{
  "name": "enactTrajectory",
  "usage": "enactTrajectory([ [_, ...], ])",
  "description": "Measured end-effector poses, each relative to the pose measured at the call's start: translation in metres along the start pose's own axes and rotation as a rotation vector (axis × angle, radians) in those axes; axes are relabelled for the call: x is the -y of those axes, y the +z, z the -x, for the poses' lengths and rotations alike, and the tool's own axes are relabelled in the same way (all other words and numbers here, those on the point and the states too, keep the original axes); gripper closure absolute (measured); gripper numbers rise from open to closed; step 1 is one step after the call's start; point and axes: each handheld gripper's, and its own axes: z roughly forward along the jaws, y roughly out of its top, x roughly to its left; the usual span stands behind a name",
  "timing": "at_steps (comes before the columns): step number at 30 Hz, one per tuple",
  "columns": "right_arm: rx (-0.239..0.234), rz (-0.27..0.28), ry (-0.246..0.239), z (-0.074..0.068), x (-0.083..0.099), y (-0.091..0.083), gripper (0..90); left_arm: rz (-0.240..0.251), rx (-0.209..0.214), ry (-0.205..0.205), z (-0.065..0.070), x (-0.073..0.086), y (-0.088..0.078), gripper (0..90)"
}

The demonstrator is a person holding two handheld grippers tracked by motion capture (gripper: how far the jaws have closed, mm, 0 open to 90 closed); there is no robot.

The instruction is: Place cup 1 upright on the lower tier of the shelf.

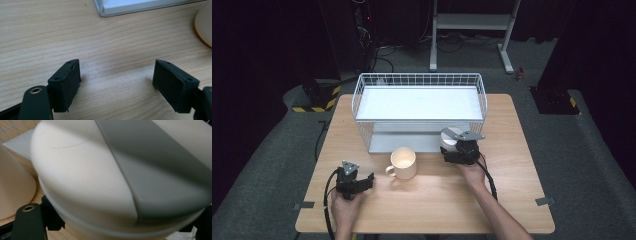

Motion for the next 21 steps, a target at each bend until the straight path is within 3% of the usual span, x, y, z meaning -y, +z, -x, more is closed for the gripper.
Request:
enactTrajectory([
  [4, 0.014, 0.0, -0.018, -0.001, -0.003, 0.004, 18.6, 0.001, 0.0, -0.001, 0.0, 0.0, 0.0, 22.4],
  [16, 0.029, 0.039, -0.008, 0.003, -0.003, 0.014, 18.6, -0.003, 0.003, 0.007, 0.0, 0.0, 0.0, 22.4],
  [21, 0.04, 0.02, -0.004, 0.004, -0.008, 0.018, 18.6, -0.001, 0.003, 0.004, 0.0, 0.0, 0.0, 22.4],
])
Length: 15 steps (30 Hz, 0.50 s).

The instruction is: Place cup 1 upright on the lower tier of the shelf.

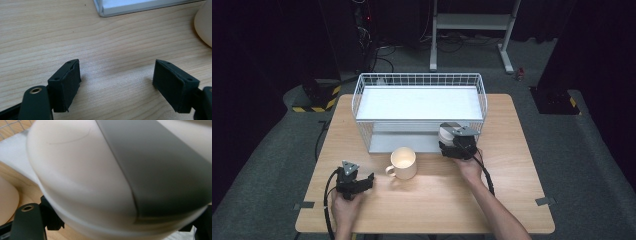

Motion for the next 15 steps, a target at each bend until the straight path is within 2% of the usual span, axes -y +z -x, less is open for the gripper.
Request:
enactTrajectory([
  [4, 0.009, 0.01, -0.006, 0.002, -0.0023, 0.0051, 18.6, 0.0, 0.0, 0.0, 0.0, 0.0, 0.0, 22.4],
  [6, 0.013, 0.014, 0.009, 0.0019, -0.0028, 0.0071, 18.6, 0.0, 0.0, 0.0, 0.0, 0.0, 0.0, 22.4],
  [15, 0.017, 0.024, 0.014, 0.0035, -0.0027, 0.0092, 18.5, 0.0, 0.001, 0.0, 0.0, 0.0, 0.0, 22.4],
])
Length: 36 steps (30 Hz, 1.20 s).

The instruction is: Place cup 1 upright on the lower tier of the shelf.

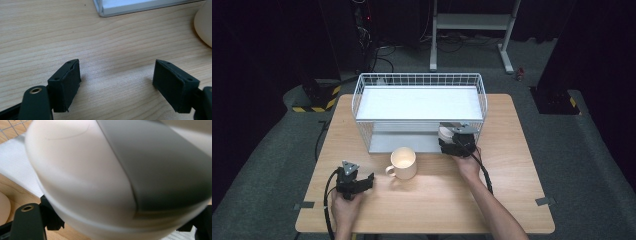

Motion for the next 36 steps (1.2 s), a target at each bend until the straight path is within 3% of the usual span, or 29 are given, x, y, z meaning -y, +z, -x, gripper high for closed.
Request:
enactTrajectory([
  [4, -0.001, -0.013, -0.022, 0.0, 0.001, 0.0, 15.6, 0.0, 0.0, 0.0, 0.0, 0.0, 0.0, 22.3],
  [12, -0.001, -0.038, 0.007, -0.001, 0.001, -0.002, 13.7, 0.0, 0.0, 0.0, 0.0, 0.0, 0.0, 22.3],
  [17, 0.009, -0.059, -0.003, 0.0, 0.003, -0.003, 13.8, 0.0, 0.001, 0.0, 0.0, 0.0, 0.0, 22.4],
  [28, -0.003, -0.058, 0.012, 0.001, 0.019, -0.015, 22.0, 0.0, 0.0, 0.0, 0.0, 0.0, 0.0, 22.4],
  [36, 0.024, -0.063, 0.013, -0.003, 0.02, -0.013, 24.3, 0.0, 0.0, 0.0, 0.0, 0.0, 0.0, 22.4],
])
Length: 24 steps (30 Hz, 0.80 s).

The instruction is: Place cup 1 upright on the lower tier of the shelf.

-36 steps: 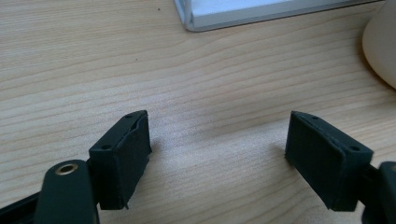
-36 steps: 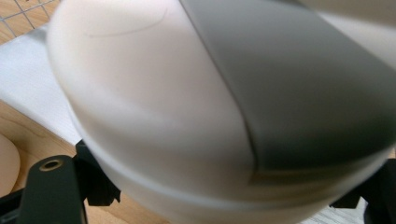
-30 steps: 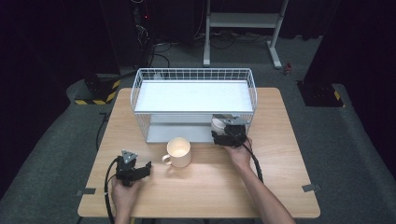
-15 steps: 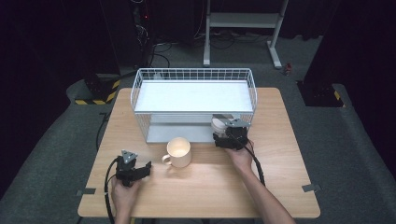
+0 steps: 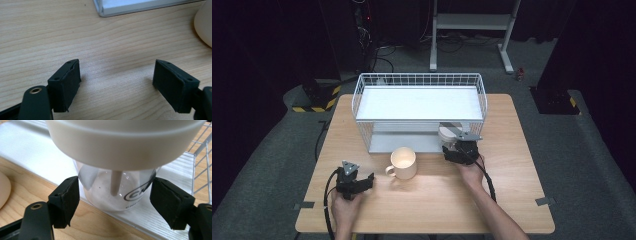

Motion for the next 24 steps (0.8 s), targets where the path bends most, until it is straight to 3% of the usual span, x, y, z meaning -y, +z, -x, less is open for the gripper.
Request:
enactTrajectory([
  [4, 0.028, -0.006, 0.022, -0.001, -0.001, 0.002, 28.9, 0.0, 0.0, 0.0, 0.0, 0.0, 0.0, 22.3],
  [14, 0.043, -0.019, 0.039, 0.002, -0.005, 0.009, 32.5, 0.0, 0.0, 0.0, 0.0, 0.0, 0.0, 22.3],
  [19, 0.062, -0.008, 0.048, 0.005, -0.007, 0.014, 40.7, 0.001, -0.001, 0.001, 0.0, 0.0, 0.0, 22.4],
  [24, 0.074, -0.018, 0.05, 0.005, -0.006, 0.017, 43.4, 0.001, -0.001, 0.0, 0.0, 0.0, 0.0, 22.3],
])
